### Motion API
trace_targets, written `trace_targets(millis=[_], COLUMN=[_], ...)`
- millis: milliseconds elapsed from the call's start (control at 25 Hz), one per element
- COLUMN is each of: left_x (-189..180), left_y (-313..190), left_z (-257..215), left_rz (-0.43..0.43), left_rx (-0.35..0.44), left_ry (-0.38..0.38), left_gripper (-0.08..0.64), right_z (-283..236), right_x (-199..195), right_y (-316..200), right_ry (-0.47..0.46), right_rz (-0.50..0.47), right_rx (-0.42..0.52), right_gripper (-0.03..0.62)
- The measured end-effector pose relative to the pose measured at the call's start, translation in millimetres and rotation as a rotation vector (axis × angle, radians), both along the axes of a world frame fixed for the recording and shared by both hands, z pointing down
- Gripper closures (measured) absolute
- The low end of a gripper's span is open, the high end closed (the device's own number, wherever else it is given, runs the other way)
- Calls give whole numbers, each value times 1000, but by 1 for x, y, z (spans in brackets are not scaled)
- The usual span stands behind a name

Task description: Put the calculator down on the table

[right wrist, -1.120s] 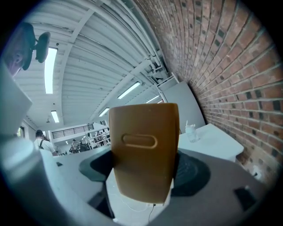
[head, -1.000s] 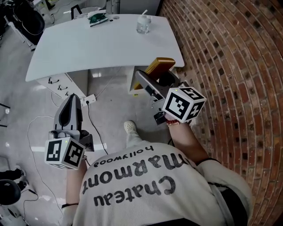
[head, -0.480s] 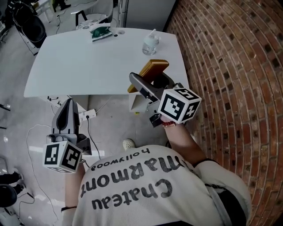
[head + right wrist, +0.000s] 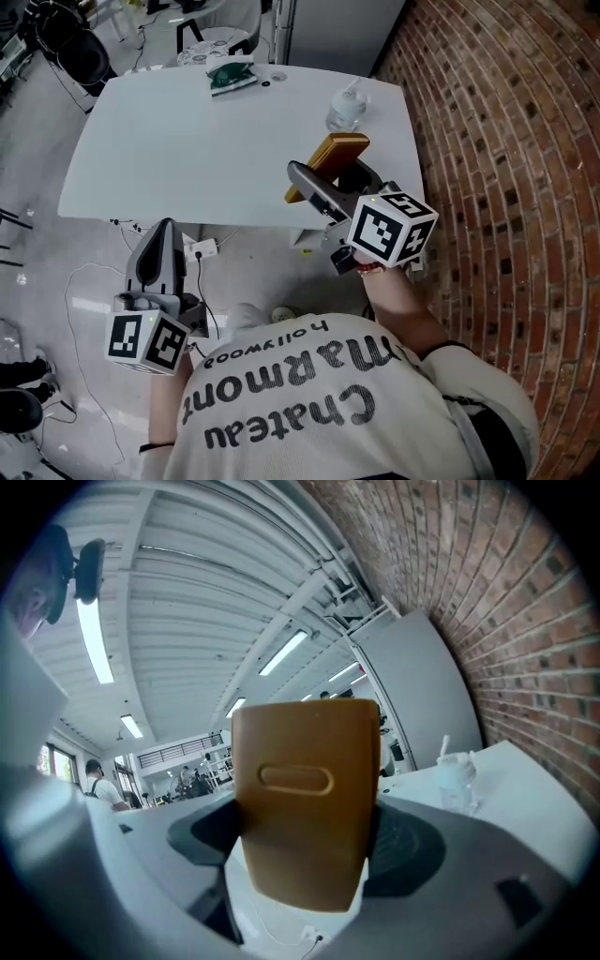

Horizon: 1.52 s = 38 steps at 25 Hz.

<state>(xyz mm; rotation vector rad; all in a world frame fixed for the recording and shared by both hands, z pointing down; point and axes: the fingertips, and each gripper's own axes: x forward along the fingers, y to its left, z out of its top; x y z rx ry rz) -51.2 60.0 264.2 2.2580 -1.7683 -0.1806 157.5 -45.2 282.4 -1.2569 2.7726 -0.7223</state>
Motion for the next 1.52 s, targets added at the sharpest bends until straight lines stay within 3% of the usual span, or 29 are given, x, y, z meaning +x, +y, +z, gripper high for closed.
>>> trace_targets(millis=[240,560,1120,1400,1520], left_x=[-24,-73,-131,-144,-147], left_y=[-36,-124,-218,-238,-246], left_z=[13,17,-15,7,23], left_rz=[21,97,220,284,272], left_rx=[-1,-31,61,10,-24], left_ry=[18,58,45,35,35], left_gripper=[560,560,560,560,560], right_z=[20,24,4,24,41], right_x=[-17,-56,-116,-119,-115], right_y=[-28,-91,-162,-166,-166], right_ry=[13,33,7,45,84], right_rz=[24,106,186,265,285], right_rx=[-44,-72,-45,-74,-98], right_gripper=[197,197,198,197,198])
